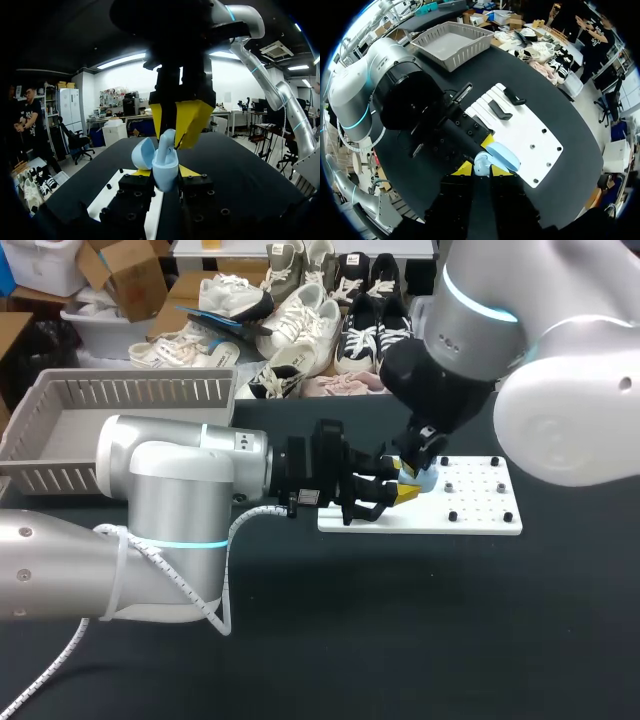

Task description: Pick up each earbud case from the left stands, insert the matching earbuds, close the lid, and place the case in the box.

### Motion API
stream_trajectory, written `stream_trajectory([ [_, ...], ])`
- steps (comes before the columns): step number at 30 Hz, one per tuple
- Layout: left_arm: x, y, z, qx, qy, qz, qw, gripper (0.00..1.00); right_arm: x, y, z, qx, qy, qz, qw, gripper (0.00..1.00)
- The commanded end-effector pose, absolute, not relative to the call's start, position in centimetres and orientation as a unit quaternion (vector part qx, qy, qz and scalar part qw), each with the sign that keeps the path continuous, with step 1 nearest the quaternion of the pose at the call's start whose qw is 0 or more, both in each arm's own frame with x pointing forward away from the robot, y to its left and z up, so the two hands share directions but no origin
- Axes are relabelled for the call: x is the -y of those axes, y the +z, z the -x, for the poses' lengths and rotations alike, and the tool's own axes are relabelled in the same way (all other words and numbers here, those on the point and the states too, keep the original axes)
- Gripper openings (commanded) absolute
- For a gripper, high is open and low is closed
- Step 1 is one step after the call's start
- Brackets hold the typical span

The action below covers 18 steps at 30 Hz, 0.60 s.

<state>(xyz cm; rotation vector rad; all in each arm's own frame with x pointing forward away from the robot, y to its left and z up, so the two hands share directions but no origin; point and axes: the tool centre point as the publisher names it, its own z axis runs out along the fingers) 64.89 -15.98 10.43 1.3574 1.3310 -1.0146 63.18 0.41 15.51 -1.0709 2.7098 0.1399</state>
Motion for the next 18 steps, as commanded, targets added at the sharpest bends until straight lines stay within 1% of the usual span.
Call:
stream_trajectory([
  [1,16.07,10.36,-64.76,-0.545,-0.413,-0.553,0.477,0.00,-0.28,15.78,-62.80,-0.924,0.044,0.361,0.115,0.00],
  [18,16.07,10.36,-64.76,-0.545,-0.413,-0.553,0.477,0.00,-0.17,15.50,-63.08,-0.927,0.043,0.355,0.114,0.00],
])
